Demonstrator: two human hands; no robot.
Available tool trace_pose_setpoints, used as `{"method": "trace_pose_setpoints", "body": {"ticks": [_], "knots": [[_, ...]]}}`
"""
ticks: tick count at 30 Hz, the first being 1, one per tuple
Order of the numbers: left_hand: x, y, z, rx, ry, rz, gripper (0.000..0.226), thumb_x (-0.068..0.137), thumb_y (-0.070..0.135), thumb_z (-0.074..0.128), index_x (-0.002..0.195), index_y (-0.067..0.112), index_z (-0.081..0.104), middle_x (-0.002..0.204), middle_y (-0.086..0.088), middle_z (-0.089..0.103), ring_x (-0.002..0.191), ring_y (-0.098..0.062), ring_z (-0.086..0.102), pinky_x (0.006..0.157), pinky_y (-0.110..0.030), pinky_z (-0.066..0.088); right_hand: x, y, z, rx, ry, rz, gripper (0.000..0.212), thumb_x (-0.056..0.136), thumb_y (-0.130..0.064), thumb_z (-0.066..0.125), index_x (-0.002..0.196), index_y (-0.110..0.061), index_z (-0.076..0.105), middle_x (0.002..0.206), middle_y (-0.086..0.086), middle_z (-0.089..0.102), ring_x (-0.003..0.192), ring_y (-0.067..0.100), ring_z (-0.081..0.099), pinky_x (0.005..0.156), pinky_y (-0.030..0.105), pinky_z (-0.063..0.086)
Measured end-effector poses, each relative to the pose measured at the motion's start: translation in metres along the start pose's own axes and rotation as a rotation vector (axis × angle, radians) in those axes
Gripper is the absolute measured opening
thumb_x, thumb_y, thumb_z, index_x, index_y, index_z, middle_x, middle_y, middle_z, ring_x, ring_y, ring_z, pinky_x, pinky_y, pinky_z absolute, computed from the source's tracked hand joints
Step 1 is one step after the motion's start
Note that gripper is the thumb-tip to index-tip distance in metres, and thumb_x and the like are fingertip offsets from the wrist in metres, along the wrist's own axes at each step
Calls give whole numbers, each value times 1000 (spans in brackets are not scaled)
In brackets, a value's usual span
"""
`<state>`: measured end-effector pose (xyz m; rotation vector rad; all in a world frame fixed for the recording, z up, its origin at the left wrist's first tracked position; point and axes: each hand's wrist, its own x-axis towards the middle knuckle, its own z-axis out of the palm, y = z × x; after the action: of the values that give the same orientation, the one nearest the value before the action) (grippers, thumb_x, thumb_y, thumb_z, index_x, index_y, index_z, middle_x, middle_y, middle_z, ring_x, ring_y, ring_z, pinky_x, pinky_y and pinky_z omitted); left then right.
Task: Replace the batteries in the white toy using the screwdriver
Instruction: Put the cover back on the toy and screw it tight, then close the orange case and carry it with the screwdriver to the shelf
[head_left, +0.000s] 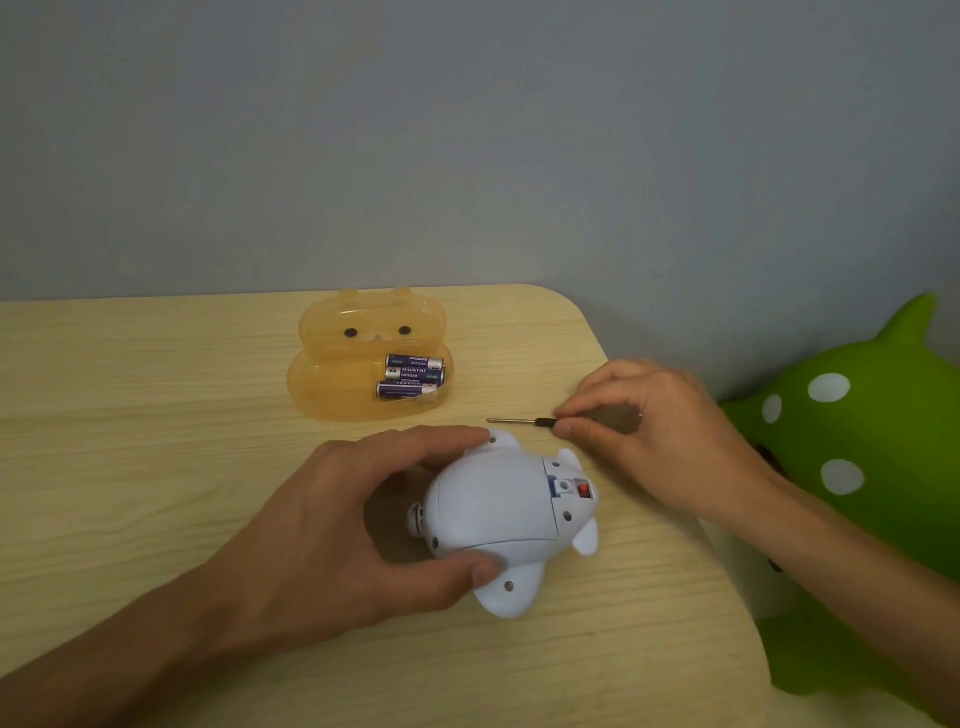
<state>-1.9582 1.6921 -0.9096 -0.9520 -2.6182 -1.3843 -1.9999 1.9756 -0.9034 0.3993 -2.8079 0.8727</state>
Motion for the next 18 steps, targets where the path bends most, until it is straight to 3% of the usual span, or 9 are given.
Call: {"method": "trace_pose_setpoints", "body": {"ticks": [5, 9, 12, 15, 17, 18], "knots": [[7, 3, -24, 104, 80, -41, 62, 68, 65, 78, 125, 41, 71, 110, 28, 74, 100, -2, 72, 83, -18, 54, 11, -1, -5, -52, -76, 52, 20, 82, -38, 86, 100, -29, 84, 105, -16, 76, 103, 5, 69, 100, 35, 54], [35, -14, -71, 136, 346, -163, 39, 81, 63, 75, 110, 36, 78, 99, 30, 76, 82, 6, 69, 74, -6, 49, 36, -11, -11, -54, -90, 67, 34, 78, -53, 83, 106, -34, 80, 110, -16, 76, 108, 5, 65, 94, 31, 51], [57, -48, -106, 217, 453, -384, 40, 91, 56, 70, 122, 32, 75, 96, 24, 76, 88, 5, 68, 78, -19, 52, 61, -24, -4, 8, -77, 69, 33, 84, -50, 80, 111, -31, 80, 108, -18, 76, 103, 2, 67, 86, 21, 50], [68, -81, -115, 149, 437, -548, 39, 97, 52, 67, 123, 26, 76, 102, 11, 78, 88, -17, 77, 88, -44, 62, 85, -35, 14, 73, -107, 98, 40, 88, -48, 79, 120, -24, 77, 106, -12, 76, 97, 4, 69, 83, 13, 49], [73, -89, -110, 85, 389, -598, 34, 100, 47, 65, 121, 24, 76, 96, 1, 79, 82, -26, 79, 82, -46, 65, 98, -39, 26, 101, -148, 121, 49, 89, -46, 79, 129, -19, 73, 106, -9, 73, 96, 6, 66, 83, 16, 48], [77, -90, -107, 67, 366, -615, 32, 101, 45, 64, 122, 24, 76, 94, -2, 79, 78, -26, 78, 75, -41, 65, 103, -40, 31, 110, -163, 128, 52, 89, -45, 79, 133, -18, 70, 107, -8, 72, 97, 6, 65, 85, 18, 46]]}}
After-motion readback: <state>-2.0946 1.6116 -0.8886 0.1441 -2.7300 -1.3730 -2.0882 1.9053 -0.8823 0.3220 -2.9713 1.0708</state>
